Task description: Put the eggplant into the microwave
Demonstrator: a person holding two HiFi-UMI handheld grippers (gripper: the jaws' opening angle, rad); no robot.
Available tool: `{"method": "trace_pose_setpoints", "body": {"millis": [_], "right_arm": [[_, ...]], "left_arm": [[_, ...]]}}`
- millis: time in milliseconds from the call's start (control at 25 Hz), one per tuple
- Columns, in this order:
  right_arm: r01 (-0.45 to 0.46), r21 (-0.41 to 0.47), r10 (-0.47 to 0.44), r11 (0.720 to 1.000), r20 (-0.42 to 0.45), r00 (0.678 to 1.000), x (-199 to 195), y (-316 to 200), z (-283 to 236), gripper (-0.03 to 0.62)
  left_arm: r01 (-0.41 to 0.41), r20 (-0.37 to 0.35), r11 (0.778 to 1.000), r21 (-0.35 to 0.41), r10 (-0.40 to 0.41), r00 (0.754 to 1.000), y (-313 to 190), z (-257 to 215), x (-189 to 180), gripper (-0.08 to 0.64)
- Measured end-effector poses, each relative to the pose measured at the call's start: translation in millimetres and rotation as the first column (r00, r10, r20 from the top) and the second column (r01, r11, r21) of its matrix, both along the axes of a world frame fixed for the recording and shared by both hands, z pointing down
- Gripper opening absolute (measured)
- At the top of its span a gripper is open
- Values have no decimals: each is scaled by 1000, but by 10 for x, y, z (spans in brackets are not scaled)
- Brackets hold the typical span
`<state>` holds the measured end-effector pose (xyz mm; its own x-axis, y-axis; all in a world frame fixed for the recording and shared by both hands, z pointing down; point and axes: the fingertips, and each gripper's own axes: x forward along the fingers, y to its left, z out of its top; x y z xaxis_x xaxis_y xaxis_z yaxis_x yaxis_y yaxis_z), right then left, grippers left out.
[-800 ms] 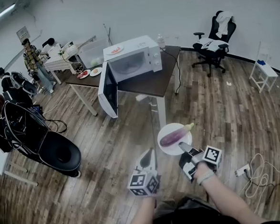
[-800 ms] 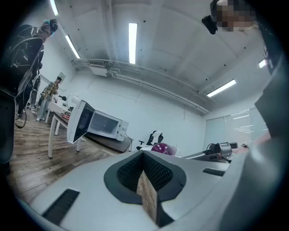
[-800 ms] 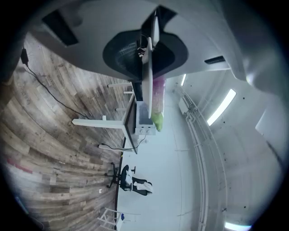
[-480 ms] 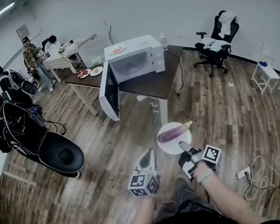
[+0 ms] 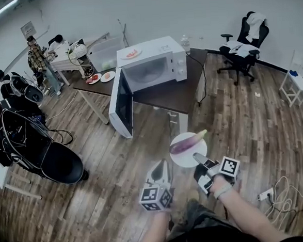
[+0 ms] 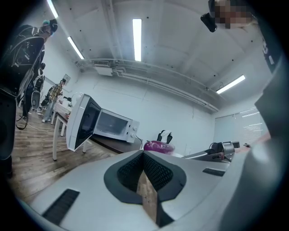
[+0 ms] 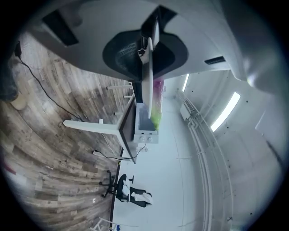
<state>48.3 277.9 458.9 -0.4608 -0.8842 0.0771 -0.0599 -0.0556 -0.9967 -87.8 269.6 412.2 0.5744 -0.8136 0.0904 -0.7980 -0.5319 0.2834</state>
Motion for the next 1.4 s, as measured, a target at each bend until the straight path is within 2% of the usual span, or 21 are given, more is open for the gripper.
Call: {"method": "trace_pose_setpoints", "body": {"millis": [280, 760, 1160, 1400], "right_arm": [[22, -19, -22, 1000, 8, 1000, 101, -587, -41, 26], [77, -16, -77, 997, -1, 997, 293, -1306, 21, 26], [115, 9, -115, 993, -5, 993, 511, -1807, 8, 26], [113, 0, -113, 994, -2, 994, 578, -1904, 62, 26]], "left_arm": [[26, -1, 1000, -13, -26, 1000, -606, -63, 92, 0], [94, 2, 995, -30, -94, 996, -1303, 17, 236, 0], [125, -6, 991, -39, -125, 992, -1693, 127, 471, 0], [123, 3, 992, -31, -123, 992, -1771, 190, 551, 0]]}}
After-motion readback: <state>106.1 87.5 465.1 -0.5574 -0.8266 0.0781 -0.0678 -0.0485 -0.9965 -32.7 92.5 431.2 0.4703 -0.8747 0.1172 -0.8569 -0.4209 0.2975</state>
